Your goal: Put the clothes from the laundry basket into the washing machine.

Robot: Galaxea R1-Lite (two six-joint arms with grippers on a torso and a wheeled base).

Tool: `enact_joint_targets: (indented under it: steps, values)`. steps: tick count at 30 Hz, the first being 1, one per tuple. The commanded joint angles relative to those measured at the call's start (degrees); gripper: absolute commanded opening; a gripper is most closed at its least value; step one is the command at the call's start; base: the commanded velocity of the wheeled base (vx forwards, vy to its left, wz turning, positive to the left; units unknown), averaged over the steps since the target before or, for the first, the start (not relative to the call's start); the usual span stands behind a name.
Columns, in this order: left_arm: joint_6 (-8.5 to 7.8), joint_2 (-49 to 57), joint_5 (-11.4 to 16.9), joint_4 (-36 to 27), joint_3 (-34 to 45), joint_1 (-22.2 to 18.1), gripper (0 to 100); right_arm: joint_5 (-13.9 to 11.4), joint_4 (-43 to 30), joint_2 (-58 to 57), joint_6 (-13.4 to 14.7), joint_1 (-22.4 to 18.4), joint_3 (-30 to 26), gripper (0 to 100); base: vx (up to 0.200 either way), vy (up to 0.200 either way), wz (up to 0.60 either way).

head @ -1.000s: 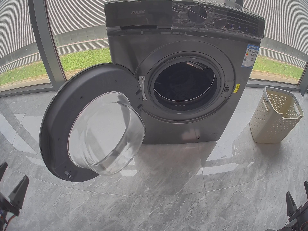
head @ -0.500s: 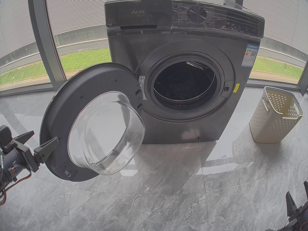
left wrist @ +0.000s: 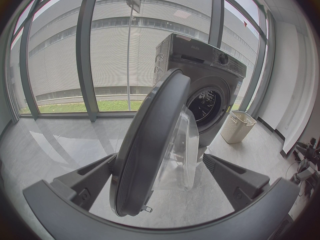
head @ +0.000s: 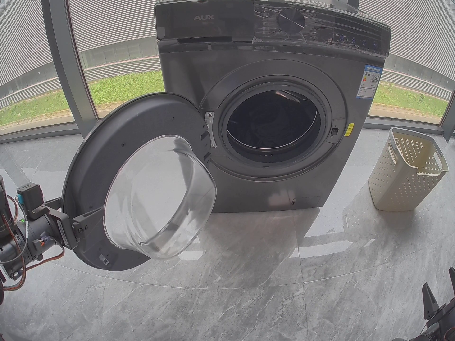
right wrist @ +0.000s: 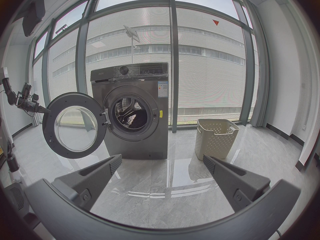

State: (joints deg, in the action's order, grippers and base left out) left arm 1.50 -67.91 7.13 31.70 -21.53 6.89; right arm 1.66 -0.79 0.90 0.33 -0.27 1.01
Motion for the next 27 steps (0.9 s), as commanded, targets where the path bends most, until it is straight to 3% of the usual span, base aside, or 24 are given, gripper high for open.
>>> enact_joint_targets:
  steps: [1,6,11,21,25,27]
  values:
    - [-0.01,-0.11,0.78,0.03,0.7,2.25,100,0.01,0.0,-0.9,0.02,0.0,-0.57,100,0.0,0.0,0.0]
    - [0.79,3.05,5.44,0.03,2.72,9.37,100,0.01,0.0,-0.9,0.02,0.0,-0.57,100,0.0,0.0,0.0]
    - [0.79,4.28,6.32,0.12,4.48,16.49,100,0.01,0.0,-0.9,-0.07,0.0,-0.57,100,0.0,0.0,0.0]
    - [0.26,1.56,6.05,0.3,4.65,16.93,100,0.01,0.0,-0.9,0.02,0.0,-0.57,100,0.0,0.0,0.0]
    - [1.23,-0.73,6.14,1.97,2.9,19.13,100,0.01,0.0,-0.9,0.02,0.0,-0.57,100,0.0,0.0,0.0]
    - [3.33,-1.34,6.14,4.43,2.46,20.71,100,0.01,0.0,-0.9,0.02,0.0,-0.57,100,0.0,0.0,0.0]
